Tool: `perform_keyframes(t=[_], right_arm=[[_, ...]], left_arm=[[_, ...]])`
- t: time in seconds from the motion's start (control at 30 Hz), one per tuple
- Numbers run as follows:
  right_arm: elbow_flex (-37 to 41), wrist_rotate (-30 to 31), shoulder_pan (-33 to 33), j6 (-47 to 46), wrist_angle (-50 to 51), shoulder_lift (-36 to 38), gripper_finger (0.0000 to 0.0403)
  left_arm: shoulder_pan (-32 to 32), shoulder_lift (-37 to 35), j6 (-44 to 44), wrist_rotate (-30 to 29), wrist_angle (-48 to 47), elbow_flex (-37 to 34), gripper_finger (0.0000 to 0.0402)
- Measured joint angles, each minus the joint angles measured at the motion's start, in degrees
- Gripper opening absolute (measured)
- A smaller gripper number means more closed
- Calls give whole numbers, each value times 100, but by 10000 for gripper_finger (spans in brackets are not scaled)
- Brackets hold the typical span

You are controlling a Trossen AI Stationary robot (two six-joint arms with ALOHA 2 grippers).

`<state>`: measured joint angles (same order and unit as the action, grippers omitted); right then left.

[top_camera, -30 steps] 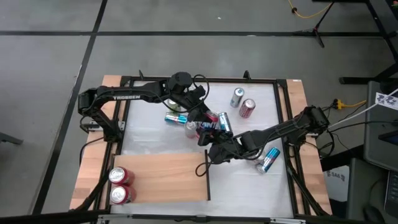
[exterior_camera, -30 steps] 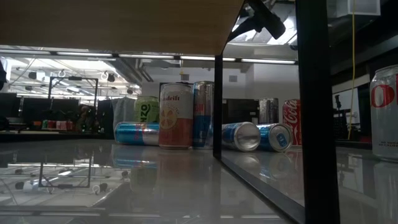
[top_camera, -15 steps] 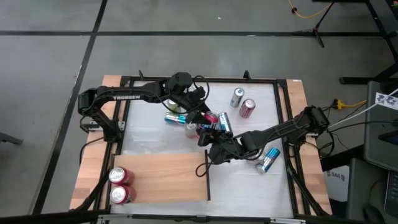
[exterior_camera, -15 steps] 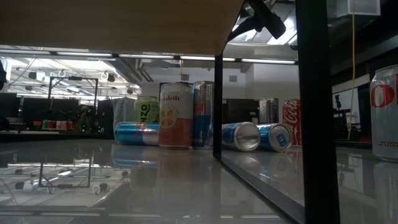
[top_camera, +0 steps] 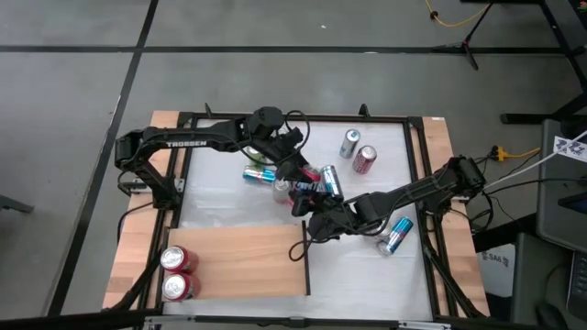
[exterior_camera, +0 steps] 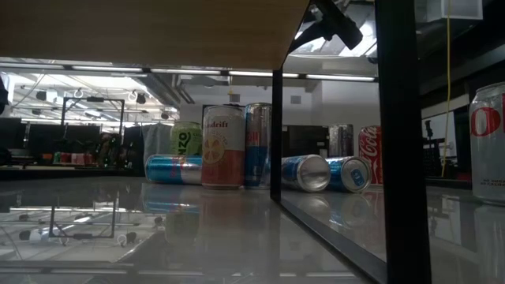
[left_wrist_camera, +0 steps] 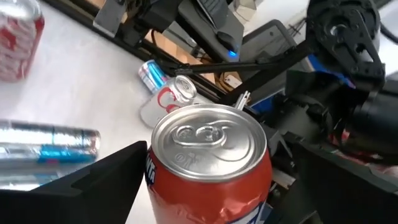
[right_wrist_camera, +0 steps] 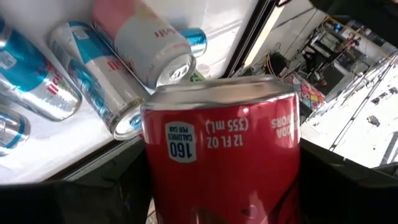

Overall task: Place canned beverage on shelf
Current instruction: Put the orange soda can on the shelf aligned with the orange soda cans

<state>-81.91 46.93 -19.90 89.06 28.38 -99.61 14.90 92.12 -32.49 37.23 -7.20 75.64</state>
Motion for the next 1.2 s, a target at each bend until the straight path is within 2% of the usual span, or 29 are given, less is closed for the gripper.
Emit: perform_keyframes(t=[0.23, 0.77, 1.2], right_arm=[[0, -234, -2, 291, 3, 0, 294], [0, -194, 0, 316, 9, 0, 294], [0, -476, 3, 1006, -182, 0, 294]], left_arm=[[-11, -4, -389, 127, -303, 7, 397], [-17, -4, -812, 124, -396, 7, 392], [-24, -4, -1264, 355, -766, 7, 380]])
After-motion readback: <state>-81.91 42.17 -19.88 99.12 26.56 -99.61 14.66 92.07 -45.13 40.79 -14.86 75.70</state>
